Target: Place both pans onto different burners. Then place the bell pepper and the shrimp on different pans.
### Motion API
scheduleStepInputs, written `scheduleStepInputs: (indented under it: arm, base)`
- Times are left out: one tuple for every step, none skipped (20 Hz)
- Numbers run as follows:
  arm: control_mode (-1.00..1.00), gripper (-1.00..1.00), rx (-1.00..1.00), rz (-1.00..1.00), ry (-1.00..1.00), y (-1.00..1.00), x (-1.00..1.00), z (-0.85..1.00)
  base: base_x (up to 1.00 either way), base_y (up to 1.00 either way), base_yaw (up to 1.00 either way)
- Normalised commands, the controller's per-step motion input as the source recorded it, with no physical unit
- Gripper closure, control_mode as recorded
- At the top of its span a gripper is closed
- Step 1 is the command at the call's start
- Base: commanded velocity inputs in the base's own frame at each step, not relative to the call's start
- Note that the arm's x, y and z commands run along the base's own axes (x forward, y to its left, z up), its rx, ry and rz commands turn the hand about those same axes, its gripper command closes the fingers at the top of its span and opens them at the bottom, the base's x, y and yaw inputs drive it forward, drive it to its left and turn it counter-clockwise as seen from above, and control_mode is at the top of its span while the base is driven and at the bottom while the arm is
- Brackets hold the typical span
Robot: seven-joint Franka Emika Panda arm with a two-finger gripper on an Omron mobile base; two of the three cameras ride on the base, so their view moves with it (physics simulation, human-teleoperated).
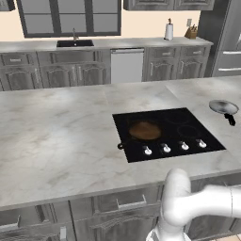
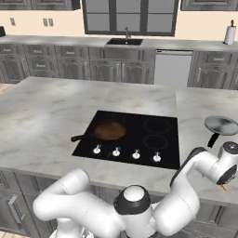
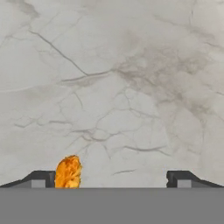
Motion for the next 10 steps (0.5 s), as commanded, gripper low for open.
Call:
scheduleStepInputs:
  arm:
    - [-1.0,-1.0,0.03,0.0,0.09,-0.14,0.42,-0.43]
    - [-1.0,1.0,0.01,0.0,0.09,-0.05,0.44,-0.42]
    - [-1.0,1.0,0.0,0.0,0.1,0.0,0.46,-0.45]
    - [-1.0,1.0,0.03,0.0,0.1,0.0,0.31,-0.49]
    - [-1.0,1.0,0.06,0.0,0.09,0.0,0.06,-0.54]
    - [-1.0,1.0,0.07,0.01,0.07,-0.01,0.0,-0.54]
    - [-1.0,1.0,0.06,0.01,0.06,0.0,0.0,-0.52]
    - [-1.0,1.0,0.05,0.02,0.05,-0.04,0.0,-0.55]
    - [-1.0,1.0,0.06,0.03,0.05,-0.04,0.0,-0.53]
    - [-1.0,1.0,0.07,0.03,0.04,-0.05,0.0,-0.53]
  base:
    - [0.0,0.0,0.0]
    - [0.0,0.0,0.0]
    - [0.0,0.0,0.0]
    - [0.0,0.0,0.0]
    - [0.0,0.0,0.0]
    - [0.0,0.0,0.0]
    - [0.0,0.0,0.0]
    - [0.0,0.0,0.0]
    - [0.0,0.0,0.0]
    - [0.0,0.0,0.0]
